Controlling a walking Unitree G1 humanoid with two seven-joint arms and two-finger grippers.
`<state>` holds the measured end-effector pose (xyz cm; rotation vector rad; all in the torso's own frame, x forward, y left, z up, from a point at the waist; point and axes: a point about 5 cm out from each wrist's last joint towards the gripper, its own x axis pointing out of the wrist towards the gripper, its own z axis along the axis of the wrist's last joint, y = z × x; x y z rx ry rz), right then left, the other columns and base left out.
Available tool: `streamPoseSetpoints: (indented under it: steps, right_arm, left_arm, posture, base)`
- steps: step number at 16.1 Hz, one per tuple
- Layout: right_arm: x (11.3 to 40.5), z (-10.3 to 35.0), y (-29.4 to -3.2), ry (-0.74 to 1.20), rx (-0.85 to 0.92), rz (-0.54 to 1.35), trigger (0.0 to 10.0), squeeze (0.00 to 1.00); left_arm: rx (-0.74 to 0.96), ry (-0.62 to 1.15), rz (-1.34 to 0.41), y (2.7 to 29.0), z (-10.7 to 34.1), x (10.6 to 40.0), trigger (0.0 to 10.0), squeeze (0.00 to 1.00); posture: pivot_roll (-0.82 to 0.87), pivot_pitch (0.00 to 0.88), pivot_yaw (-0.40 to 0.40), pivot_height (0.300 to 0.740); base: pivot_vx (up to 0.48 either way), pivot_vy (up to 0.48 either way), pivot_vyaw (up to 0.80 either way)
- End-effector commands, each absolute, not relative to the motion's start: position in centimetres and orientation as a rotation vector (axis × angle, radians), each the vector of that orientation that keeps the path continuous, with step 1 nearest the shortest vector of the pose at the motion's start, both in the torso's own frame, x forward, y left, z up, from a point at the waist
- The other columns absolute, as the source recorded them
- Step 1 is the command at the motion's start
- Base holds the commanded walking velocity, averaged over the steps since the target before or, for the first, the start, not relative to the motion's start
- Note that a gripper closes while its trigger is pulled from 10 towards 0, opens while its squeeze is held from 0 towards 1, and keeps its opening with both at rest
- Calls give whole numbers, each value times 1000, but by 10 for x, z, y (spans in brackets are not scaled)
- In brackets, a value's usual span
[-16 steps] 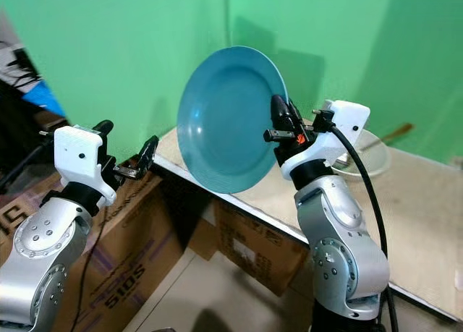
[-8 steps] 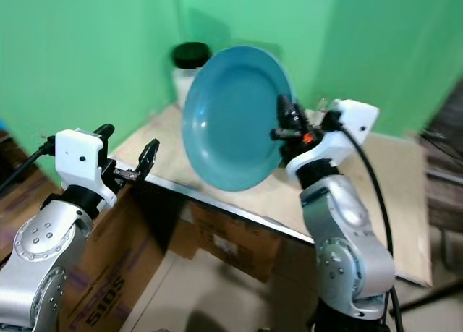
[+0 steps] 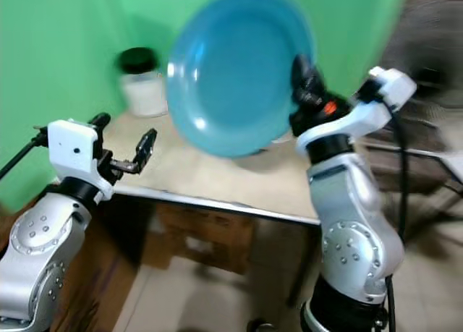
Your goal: Setting the table
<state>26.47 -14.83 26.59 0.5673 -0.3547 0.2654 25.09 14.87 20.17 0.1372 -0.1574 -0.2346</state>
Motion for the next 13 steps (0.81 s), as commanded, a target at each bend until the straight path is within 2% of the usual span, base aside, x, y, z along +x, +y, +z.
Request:
streamPoseSetpoints:
  steps: [1, 13]
  right_arm:
    - [260, 268, -151, -376, 539, 249, 10000, 0]
    - [259, 262, -146, -322, 509, 261, 10000, 0]
  left_arm:
    - [137, -164, -251, 145, 203, 251, 10000, 0]
    - [84, -123, -214, 148, 195, 249, 10000, 0]
  posture:
    - [-83, 0, 73, 740]
    - [-86, 0, 49, 740]
  base:
    - [0, 0, -800]
    - [0, 0, -800]
